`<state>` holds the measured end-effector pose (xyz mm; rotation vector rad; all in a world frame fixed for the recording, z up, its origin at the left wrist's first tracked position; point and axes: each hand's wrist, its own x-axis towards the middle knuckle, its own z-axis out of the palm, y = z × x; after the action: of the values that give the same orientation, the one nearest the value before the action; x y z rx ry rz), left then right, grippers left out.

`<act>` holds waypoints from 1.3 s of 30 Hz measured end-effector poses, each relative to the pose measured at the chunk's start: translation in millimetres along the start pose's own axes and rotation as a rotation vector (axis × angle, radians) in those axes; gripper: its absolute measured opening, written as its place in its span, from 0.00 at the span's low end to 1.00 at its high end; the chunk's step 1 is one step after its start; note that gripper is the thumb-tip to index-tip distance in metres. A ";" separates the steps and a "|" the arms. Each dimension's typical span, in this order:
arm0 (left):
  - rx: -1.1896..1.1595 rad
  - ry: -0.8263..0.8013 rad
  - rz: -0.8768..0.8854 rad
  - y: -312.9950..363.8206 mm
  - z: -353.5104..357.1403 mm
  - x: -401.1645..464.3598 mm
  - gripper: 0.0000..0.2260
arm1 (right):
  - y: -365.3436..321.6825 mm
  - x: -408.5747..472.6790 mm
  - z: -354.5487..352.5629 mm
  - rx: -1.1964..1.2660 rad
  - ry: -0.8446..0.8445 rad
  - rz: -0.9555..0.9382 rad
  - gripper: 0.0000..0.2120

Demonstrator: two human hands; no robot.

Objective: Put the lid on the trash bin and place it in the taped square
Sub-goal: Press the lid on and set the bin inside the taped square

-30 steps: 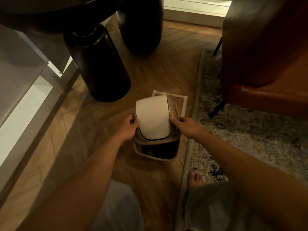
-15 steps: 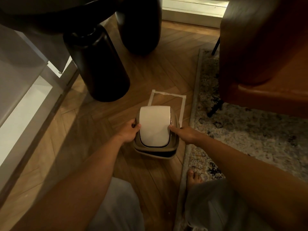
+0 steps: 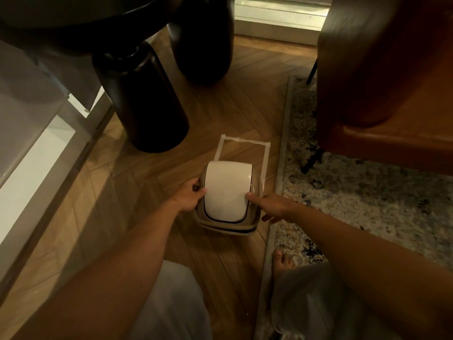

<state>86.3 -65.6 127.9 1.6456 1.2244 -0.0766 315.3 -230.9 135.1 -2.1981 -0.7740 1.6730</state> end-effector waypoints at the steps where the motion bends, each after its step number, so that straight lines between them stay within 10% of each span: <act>1: -0.009 0.001 0.007 0.3 -0.3 0.4 0.26 | 0.2 -0.5 0.0 -0.002 0.001 -0.002 0.48; 39: -0.128 -0.023 -0.019 -6.6 4.9 4.1 0.28 | 6.8 -8.5 10.3 -0.135 -0.075 -0.043 0.43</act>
<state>85.9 -66.9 118.8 1.5192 1.2024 -0.0286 305.7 -242.3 135.4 -2.1996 -0.9740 1.7376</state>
